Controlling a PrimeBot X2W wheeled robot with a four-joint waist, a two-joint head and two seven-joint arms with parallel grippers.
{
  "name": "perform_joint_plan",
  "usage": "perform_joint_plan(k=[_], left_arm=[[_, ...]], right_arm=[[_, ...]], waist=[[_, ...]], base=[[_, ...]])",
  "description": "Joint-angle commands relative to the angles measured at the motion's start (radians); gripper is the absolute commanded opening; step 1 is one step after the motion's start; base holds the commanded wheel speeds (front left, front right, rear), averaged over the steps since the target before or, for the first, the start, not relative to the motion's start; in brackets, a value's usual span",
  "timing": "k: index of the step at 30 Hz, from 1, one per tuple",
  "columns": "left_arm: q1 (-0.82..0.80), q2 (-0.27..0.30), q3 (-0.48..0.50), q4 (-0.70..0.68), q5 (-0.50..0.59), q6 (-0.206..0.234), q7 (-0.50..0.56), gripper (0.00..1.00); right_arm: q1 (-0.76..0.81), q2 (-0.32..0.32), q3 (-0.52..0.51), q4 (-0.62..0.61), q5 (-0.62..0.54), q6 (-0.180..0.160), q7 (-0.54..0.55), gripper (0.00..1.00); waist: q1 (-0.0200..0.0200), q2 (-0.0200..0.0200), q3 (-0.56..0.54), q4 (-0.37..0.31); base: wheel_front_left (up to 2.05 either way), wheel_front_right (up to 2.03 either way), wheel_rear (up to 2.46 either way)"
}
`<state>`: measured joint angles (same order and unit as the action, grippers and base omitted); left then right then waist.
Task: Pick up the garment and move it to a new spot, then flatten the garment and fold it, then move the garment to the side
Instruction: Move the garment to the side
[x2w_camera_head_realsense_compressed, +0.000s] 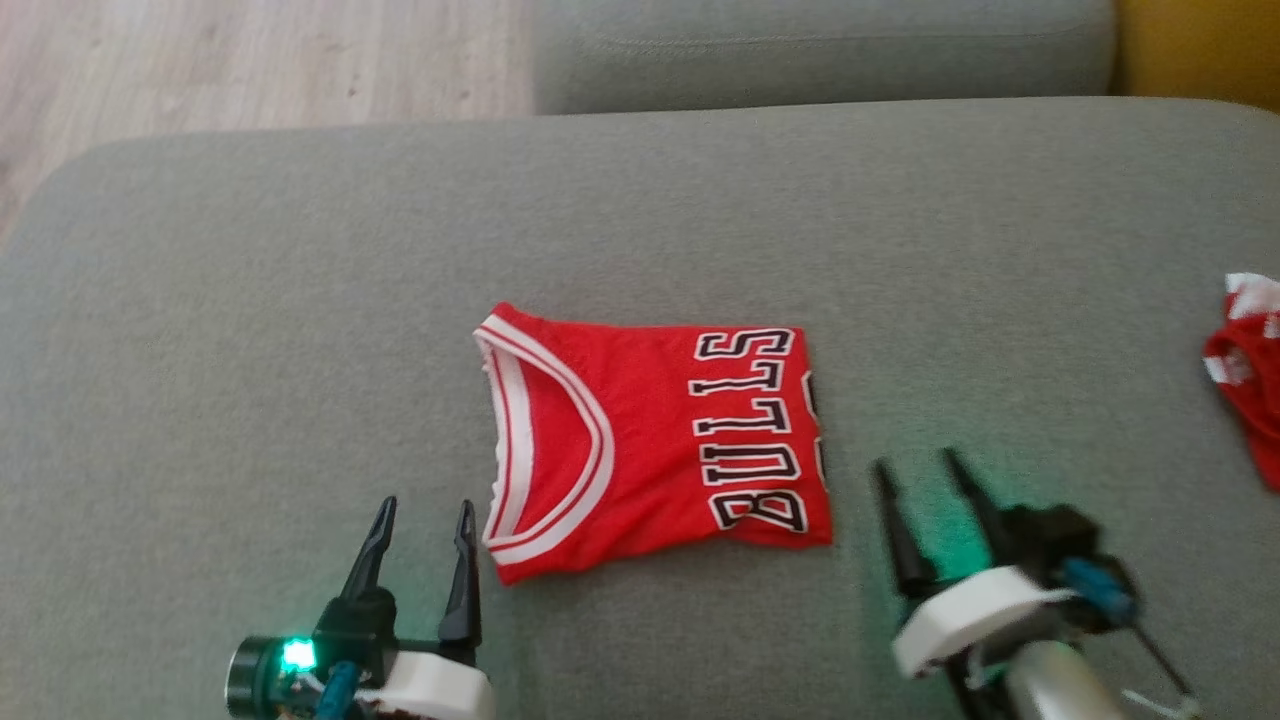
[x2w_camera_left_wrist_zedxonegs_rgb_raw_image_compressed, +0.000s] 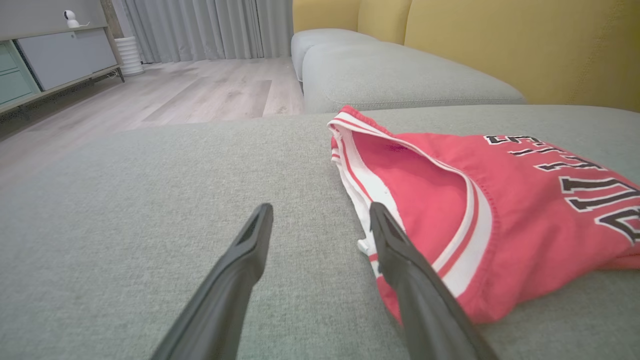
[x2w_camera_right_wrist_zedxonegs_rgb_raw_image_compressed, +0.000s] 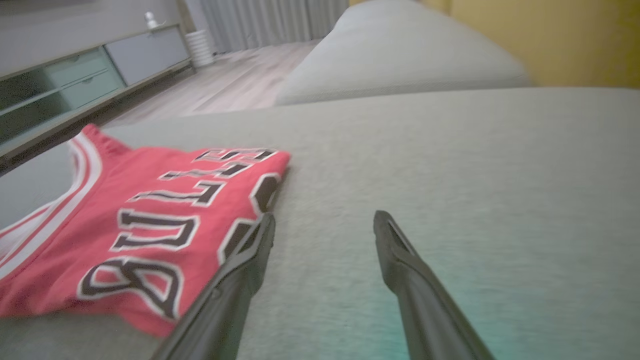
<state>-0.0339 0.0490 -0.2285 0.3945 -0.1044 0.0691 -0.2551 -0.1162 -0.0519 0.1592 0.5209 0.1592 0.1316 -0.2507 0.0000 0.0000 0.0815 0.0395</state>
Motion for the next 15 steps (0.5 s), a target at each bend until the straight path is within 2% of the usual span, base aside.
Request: perform_joint_plan(k=[1,5,11,13,14,15], left_arm=[[-0.036,0.001,0.020,-0.033,-0.002,-0.002,-0.007,1.00],[-0.045,0.001,-0.003,-0.031,-0.025,-0.006,-0.007,1.00],[-0.044,0.001,-0.018,-0.016,-0.036,-0.003,-0.007,1.00],[-0.043,0.001,-0.016,-0.014,-0.037,-0.002,-0.007,1.00],[-0.041,0.001,-0.014,-0.013,-0.036,-0.003,-0.007,1.00],[-0.039,0.001,-0.011,-0.013,-0.036,-0.004,-0.007,1.00]], right_arm=[[-0.061,0.001,0.059,-0.001,0.014,-0.001,-0.011,1.00],[-0.148,0.002,0.116,0.079,0.056,-0.001,-0.011,1.00],[-0.242,0.002,0.120,0.265,0.078,-0.001,0.035,1.00],[-0.250,0.002,0.130,0.289,0.087,-0.001,0.044,1.00],[-0.254,0.002,0.144,0.313,0.091,-0.001,0.060,0.91],[-0.256,0.002,0.158,0.334,0.101,-0.001,0.075,0.34]], waist=[[0.0000,0.0000,0.016,0.021],[0.0000,0.0000,0.038,0.066],[0.0000,0.0000,0.065,0.129],[0.0000,0.0000,0.067,0.135],[0.0000,0.0000,0.069,0.138],[0.0000,0.0000,0.070,0.140]], base=[[0.00,0.00,0.00],[0.00,0.00,0.00],[0.00,0.00,0.00],[0.00,0.00,0.00],[0.00,0.00,0.00],[0.00,0.00,0.00]])
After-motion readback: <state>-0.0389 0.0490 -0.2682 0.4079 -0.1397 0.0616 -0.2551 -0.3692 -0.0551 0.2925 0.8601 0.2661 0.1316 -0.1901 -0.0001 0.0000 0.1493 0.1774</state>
